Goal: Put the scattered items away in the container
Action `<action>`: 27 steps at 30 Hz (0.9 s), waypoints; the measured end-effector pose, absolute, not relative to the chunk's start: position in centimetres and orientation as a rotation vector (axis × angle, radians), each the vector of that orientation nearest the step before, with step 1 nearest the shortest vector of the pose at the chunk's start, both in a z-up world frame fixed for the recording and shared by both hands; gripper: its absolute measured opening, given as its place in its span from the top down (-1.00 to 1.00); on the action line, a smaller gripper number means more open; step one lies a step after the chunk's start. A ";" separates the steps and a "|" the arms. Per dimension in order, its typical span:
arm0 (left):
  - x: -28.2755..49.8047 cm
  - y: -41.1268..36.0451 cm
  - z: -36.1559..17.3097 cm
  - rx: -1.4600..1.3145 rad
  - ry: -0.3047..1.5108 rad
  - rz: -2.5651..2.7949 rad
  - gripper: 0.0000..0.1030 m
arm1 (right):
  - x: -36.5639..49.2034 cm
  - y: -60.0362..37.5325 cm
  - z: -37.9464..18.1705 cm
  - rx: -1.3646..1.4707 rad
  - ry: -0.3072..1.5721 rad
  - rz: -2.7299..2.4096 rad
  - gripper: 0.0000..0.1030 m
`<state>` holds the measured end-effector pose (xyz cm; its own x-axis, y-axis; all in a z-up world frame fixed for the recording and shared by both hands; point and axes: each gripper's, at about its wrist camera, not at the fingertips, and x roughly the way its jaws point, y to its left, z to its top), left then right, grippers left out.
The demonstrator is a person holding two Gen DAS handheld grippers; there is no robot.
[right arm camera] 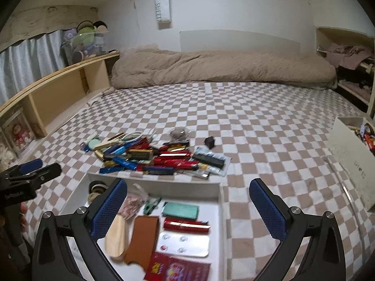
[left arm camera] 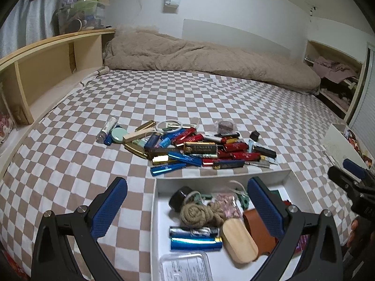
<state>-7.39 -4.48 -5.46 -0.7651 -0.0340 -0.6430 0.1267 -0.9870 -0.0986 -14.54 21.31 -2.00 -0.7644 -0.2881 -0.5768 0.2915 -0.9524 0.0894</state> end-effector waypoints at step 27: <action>-14.8 -14.2 -9.9 1.094 0.391 -2.788 -1.00 | -23.9 24.2 -4.6 1.003 -0.039 -2.734 -1.00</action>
